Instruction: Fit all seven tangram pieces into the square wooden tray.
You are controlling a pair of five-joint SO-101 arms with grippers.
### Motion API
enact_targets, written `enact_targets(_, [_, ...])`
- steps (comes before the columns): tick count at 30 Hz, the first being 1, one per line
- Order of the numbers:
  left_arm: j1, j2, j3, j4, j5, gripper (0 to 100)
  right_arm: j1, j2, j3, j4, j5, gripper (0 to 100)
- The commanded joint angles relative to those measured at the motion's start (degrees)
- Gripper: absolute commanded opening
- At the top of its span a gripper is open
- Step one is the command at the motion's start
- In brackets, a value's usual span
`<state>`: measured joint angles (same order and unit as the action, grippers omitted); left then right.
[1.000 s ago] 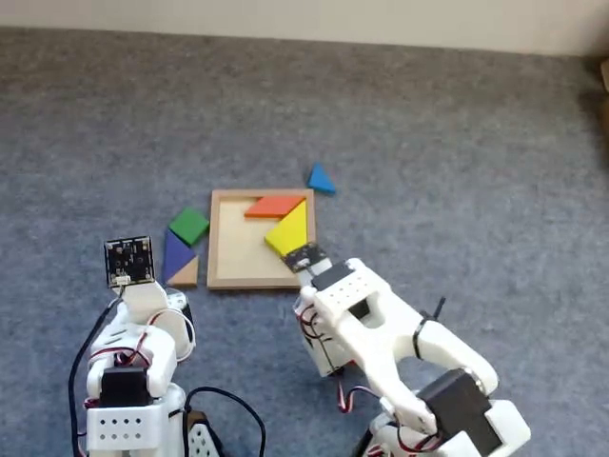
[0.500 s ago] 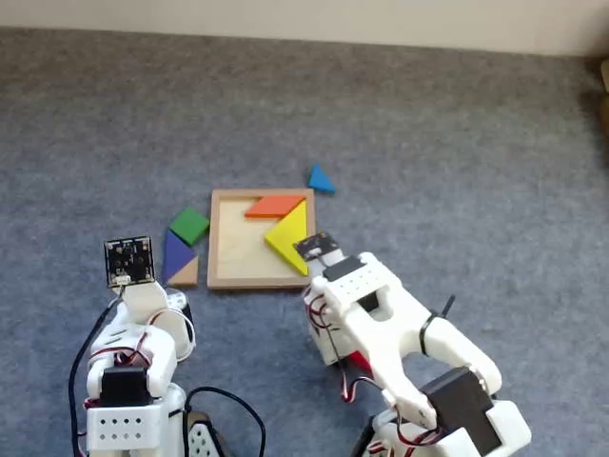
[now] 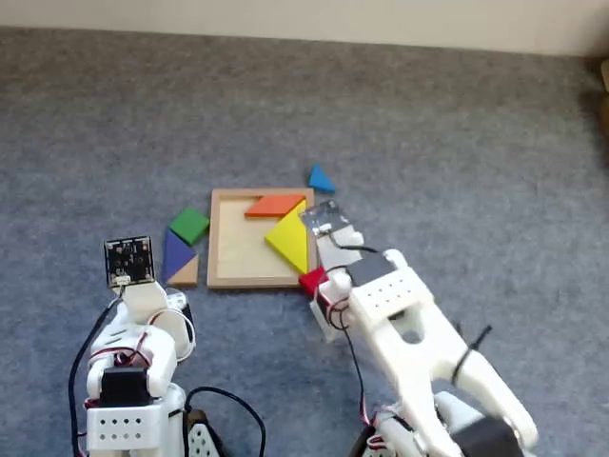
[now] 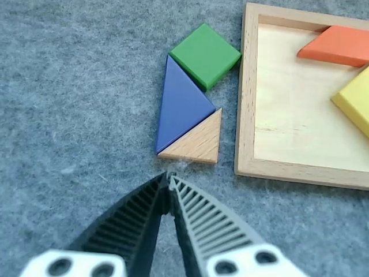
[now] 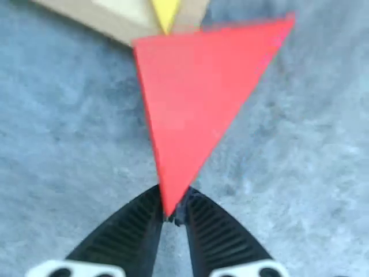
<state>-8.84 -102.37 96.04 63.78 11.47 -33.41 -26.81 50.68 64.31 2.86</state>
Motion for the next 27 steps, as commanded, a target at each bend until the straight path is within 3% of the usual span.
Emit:
enact_targets(1, [-0.8,-0.1,1.2,0.1,-0.4,0,0.0,-6.5,-2.2,-0.3,0.8,0.5])
enact_targets(16, [-0.8,-0.1,1.2,0.1,-0.4,0,-3.3,-6.5,-4.6,-20.0,0.9,0.5])
enact_targets(23, [-0.8,-0.1,1.2,0.1,-0.4,0,-3.9,5.8,-4.7,-33.7,0.5,0.6])
enact_targets(27, [-0.8,-0.1,1.2,0.1,-0.4,0,-3.8,7.9,-6.8,-33.7,0.4,1.1])
